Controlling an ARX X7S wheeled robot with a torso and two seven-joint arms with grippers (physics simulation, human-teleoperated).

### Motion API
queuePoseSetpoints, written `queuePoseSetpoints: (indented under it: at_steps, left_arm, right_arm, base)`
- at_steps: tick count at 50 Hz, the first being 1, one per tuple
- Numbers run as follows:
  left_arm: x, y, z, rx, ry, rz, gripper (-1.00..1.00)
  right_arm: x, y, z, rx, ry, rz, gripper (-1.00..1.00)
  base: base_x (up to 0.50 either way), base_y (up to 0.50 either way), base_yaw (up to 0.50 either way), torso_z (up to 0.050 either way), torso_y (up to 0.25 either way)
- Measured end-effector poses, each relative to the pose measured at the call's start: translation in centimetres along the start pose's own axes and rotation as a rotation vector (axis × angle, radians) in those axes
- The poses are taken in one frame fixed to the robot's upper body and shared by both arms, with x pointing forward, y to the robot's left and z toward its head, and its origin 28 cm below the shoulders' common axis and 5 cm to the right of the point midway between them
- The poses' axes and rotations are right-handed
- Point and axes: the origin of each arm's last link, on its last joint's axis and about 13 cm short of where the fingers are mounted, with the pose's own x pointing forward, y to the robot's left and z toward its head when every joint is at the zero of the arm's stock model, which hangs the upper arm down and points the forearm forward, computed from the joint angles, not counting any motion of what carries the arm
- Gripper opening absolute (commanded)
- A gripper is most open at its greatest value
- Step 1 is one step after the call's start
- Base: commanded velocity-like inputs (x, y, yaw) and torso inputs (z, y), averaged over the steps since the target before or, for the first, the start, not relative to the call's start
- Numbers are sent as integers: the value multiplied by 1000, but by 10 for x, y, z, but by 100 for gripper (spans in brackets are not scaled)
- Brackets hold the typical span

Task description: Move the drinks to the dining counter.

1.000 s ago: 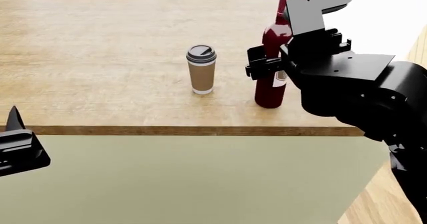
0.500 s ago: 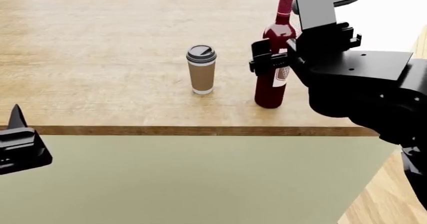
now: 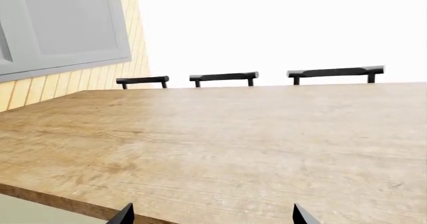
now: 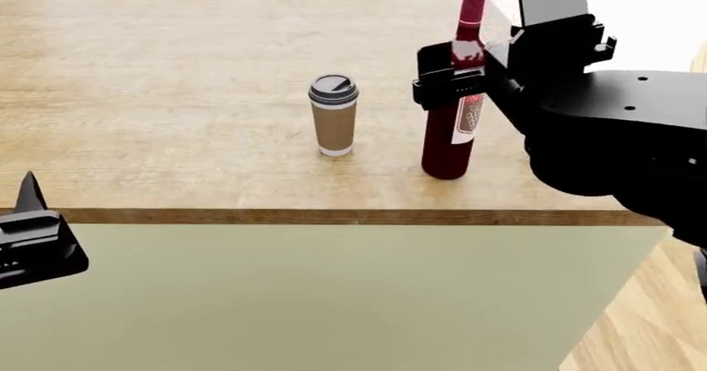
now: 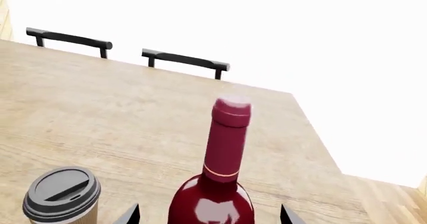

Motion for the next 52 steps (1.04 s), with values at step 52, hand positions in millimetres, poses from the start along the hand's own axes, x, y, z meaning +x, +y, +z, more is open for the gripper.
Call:
queuePoseSetpoints:
  at_steps: [52]
  left_arm:
    - [-9, 37, 66, -12, -144, 132, 100]
  right_arm:
    - [-168, -19, 118, -55, -514, -216, 100]
  base:
    - [0, 0, 0, 0, 0]
